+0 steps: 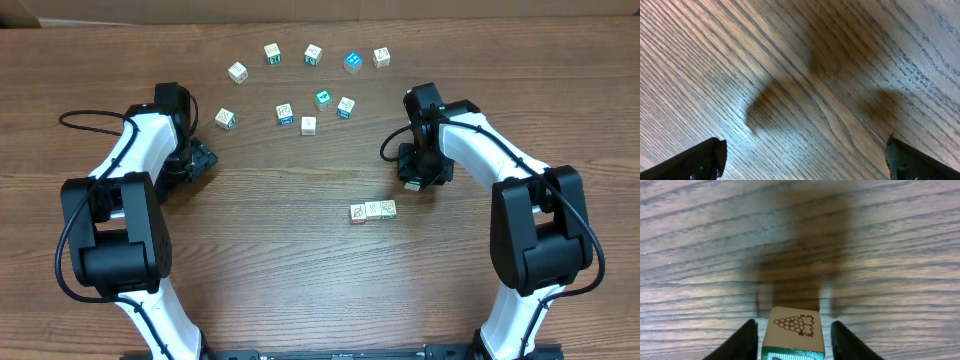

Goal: Form a horizontal line

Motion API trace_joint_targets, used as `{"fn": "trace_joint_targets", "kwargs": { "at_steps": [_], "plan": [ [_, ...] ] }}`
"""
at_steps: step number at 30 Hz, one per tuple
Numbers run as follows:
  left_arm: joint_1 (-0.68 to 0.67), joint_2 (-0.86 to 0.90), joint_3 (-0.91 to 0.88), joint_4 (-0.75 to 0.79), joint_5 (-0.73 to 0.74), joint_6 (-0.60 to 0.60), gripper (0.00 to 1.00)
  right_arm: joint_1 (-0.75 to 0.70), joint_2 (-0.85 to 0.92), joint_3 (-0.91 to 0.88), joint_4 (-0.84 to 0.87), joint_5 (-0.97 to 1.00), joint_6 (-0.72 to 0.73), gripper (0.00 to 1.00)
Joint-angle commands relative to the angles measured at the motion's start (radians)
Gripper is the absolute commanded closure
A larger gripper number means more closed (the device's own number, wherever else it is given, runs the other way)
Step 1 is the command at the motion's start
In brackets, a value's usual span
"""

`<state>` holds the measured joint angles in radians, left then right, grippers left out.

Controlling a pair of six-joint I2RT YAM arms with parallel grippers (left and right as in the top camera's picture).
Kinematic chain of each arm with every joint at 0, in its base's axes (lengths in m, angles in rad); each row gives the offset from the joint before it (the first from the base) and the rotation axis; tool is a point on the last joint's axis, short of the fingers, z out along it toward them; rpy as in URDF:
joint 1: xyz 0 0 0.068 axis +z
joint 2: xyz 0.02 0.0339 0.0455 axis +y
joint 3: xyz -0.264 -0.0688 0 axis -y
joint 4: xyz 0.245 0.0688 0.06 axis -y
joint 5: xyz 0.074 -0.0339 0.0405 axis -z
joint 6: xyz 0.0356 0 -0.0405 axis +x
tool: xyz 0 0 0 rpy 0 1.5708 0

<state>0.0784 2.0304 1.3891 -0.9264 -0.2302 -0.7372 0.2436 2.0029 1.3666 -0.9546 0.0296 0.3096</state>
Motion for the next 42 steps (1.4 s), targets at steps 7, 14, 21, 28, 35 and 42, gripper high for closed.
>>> {"fn": "trace_joint_targets", "kwargs": {
  "at_steps": [7,14,21,28,35,42],
  "plan": [
    [0.0,-0.002,-0.006,-0.003,-0.039,0.008,0.0,0.0,-0.013,-0.007,0.005,0.002,0.032,0.51],
    [0.0,-0.002,-0.006,-0.003,-0.039,0.008,0.0,0.0,-0.013,-0.007,0.003,0.002,0.083,0.59],
    [0.0,-0.002,-0.006,-0.003,-0.039,0.008,0.0,0.0,-0.013,0.002,0.008,0.001,0.102,0.65],
    [0.0,-0.002,-0.006,-0.003,-0.039,0.008,0.0,0.0,-0.034,0.034,-0.032,-0.002,0.14,0.65],
    [0.0,-0.002,-0.006,-0.003,-0.039,0.008,0.0,0.0,-0.033,0.034,-0.026,-0.002,0.139,0.65],
    [0.0,-0.002,-0.006,-0.003,-0.039,0.008,0.0,0.0,-0.033,0.034,-0.017,-0.002,0.135,0.64]
  ]
}}
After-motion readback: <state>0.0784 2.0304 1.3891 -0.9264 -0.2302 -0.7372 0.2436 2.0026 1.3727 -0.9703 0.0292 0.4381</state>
